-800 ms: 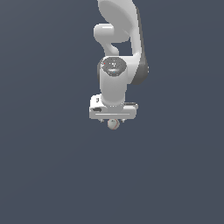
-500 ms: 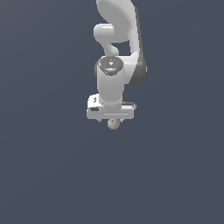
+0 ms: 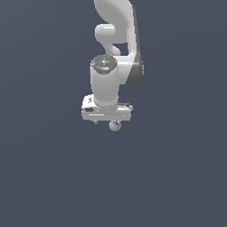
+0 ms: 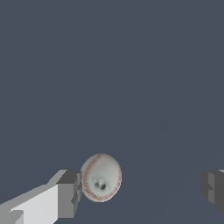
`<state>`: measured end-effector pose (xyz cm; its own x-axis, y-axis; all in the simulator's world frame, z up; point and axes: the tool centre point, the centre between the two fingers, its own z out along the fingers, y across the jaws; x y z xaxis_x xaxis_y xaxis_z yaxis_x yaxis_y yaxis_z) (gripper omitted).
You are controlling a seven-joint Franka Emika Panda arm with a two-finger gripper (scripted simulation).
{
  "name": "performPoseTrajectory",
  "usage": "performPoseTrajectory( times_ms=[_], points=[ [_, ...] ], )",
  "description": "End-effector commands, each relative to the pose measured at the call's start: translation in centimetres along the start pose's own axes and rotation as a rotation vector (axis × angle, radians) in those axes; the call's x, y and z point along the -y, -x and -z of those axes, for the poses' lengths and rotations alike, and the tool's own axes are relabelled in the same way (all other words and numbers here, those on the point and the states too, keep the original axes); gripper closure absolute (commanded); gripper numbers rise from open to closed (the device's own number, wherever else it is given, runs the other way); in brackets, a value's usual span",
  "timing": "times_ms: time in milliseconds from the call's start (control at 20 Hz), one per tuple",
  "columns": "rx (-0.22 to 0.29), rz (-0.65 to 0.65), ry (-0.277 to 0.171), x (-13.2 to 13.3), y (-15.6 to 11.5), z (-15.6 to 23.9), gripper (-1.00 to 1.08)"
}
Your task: Pick up the object and move it to a goal position.
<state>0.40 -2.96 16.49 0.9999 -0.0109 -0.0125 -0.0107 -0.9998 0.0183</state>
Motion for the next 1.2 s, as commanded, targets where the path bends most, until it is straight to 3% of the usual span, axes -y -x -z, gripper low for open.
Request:
performPoseTrajectory(
  times_ms=[0,550,1150],
  points=[
    [0.000,0.004,0.000,0.0,0.0,0.0,-0.92],
    [-0.002,0.133,-0.001,0.6,1.0,-1.4,-0.92],
    [-0.009,0.458,-0.007,2.3,3.9,-4.4,-0.92]
  ],
)
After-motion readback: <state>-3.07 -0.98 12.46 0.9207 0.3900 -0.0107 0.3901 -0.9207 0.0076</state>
